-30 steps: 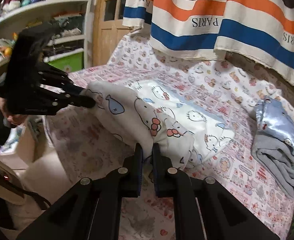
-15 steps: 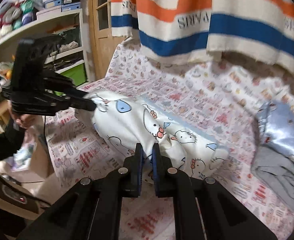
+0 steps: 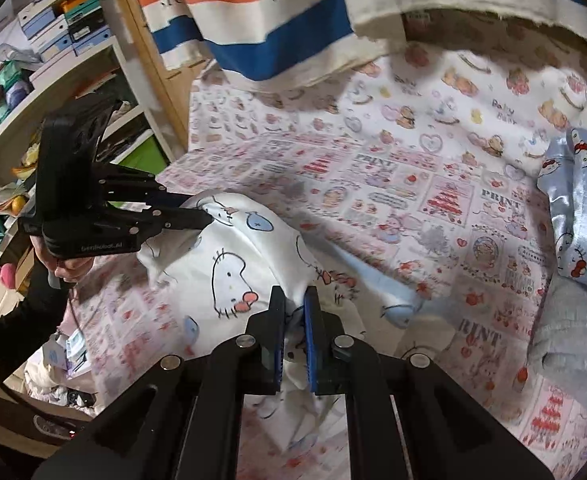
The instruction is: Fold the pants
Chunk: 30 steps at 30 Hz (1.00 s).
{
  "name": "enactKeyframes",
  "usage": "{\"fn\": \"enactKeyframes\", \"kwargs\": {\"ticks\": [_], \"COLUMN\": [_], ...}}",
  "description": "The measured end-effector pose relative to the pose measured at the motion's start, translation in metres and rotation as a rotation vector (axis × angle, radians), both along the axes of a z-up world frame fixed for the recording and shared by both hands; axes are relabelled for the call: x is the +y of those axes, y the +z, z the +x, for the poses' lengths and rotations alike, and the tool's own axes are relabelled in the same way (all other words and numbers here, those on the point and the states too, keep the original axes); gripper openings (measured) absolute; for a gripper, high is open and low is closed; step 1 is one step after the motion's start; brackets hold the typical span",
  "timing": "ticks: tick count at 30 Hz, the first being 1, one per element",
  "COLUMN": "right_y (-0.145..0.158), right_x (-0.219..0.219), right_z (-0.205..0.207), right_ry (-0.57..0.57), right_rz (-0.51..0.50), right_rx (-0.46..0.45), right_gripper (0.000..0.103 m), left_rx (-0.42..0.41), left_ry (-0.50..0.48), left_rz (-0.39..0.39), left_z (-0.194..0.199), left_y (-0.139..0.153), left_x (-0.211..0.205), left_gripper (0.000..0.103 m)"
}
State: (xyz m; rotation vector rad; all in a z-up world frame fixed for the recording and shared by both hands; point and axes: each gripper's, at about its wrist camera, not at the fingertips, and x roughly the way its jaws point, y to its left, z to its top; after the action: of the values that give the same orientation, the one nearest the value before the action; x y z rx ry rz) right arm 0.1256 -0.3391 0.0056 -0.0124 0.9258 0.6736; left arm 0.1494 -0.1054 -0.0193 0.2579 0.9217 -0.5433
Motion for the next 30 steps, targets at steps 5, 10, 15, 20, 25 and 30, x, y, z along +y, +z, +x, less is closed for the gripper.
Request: {"fn": "enactKeyframes", "kwargs": {"ticks": [5,10,15,20,25,30], "right_y": [-0.013,-0.001,0.025,0.030,0.006,-0.021], "right_x": [0.011,0.000,-0.023,-0.024,0.002,-0.002], "right_z": [0.012,0.010,-0.013,-0.039,-0.054,-0.035], "right_ry": [-0.035,-0.202,-0.337,-0.272,-0.217,-0.512], "right_rz": [-0.086,-0.159,-0.118,-0.026,-0.050,-0.332], "right_rx": [-0.028,-0.176,-0.296,-0.235,-0.158,-0.215], "right_gripper": [0.009,0.011,0.016,0.030,0.030,0.021], "left_rx": [-0.027,-0.179,-0.294,-0.223,-0.082,-0.076], "left_ry": [0.022,0.105,0.202,0.121,0.109,0.192], "left_rz": [0.023,0.027,-0.006,-0.099,-0.042,0.032], "left_z": [0.007,-0.002,-0.023,-0.043,-0.040,-0.028], "left_y": [-0.013,0.003,0.026,0.029,-0.006,-0.028], "left_x": [0.002,0.017,0.041,0.048,0.038,0.045], "left_gripper": [0.022,0.043,0.045,0.045,0.021,0.020]}}
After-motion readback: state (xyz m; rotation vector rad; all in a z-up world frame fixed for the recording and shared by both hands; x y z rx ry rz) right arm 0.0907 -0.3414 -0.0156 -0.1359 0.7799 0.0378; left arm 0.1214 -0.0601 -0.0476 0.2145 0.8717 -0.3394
